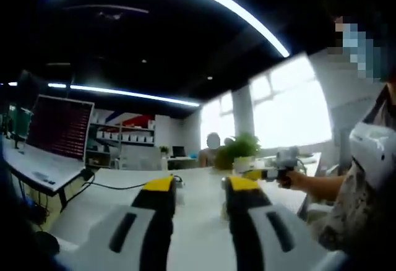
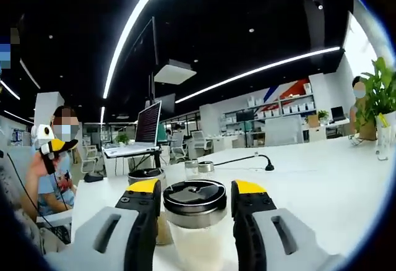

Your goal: Rotate the seasoning bottle until the label or dispensing opening points toward the visible target arrow and the bottle remains upright within the marked orientation range

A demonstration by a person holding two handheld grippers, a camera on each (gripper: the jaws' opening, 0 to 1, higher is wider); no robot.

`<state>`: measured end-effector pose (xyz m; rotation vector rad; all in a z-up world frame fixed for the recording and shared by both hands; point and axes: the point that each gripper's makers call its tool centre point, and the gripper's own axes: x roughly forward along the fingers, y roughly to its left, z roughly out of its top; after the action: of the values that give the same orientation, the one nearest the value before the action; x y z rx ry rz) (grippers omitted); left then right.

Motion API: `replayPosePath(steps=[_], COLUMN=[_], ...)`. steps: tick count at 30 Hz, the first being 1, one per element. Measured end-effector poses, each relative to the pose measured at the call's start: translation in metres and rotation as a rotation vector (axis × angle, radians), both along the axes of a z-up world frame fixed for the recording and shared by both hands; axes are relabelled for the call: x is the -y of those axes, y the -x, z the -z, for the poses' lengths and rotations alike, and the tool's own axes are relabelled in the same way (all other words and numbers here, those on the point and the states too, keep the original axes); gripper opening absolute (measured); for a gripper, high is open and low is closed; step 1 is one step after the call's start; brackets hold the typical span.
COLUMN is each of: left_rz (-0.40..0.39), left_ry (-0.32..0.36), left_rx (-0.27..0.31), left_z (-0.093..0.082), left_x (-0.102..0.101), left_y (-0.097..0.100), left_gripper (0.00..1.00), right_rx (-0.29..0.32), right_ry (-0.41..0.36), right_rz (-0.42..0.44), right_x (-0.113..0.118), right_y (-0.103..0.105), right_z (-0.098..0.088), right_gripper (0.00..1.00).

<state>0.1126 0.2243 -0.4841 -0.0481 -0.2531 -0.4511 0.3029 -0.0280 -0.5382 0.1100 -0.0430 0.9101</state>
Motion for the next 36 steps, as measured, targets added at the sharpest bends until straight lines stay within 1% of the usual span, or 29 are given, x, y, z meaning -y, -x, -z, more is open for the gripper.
replayPosePath(steps=[3,10,16,19,24,33,36], left_rz=[-0.005,-0.001,0.027,0.036,0.044,0.04,0.054], left_ry=[0.001,0.011,0.053,0.064,0.066,0.048,0.052], left_rx=[-0.001,0.007,0.026,0.029,0.029,0.01,0.012], left_z=[0.001,-0.001,-0.006,-0.006,-0.006,-0.002,-0.003], left_x=[-0.001,-0.001,0.0,0.002,0.004,0.007,0.011], left_y=[0.0,0.001,0.003,0.003,0.003,0.003,0.004], left_gripper=[0.34,0.34,0.37,0.37,0.38,0.36,0.36], right_rx=[0.006,0.0,-0.021,-0.028,-0.04,-0.049,-0.05], right_ry=[0.018,0.028,0.042,0.035,0.018,0.021,0.026], right_rz=[0.009,0.008,-0.022,-0.035,-0.047,-0.056,-0.06], right_x=[0.0,0.001,0.002,0.001,0.001,0.0,-0.001], right_y=[-0.001,0.0,-0.001,0.0,0.001,0.002,0.004], right_z=[0.0,0.001,0.002,0.003,0.004,0.005,0.004], right_gripper=[0.41,0.4,0.4,0.4,0.4,0.4,0.4])
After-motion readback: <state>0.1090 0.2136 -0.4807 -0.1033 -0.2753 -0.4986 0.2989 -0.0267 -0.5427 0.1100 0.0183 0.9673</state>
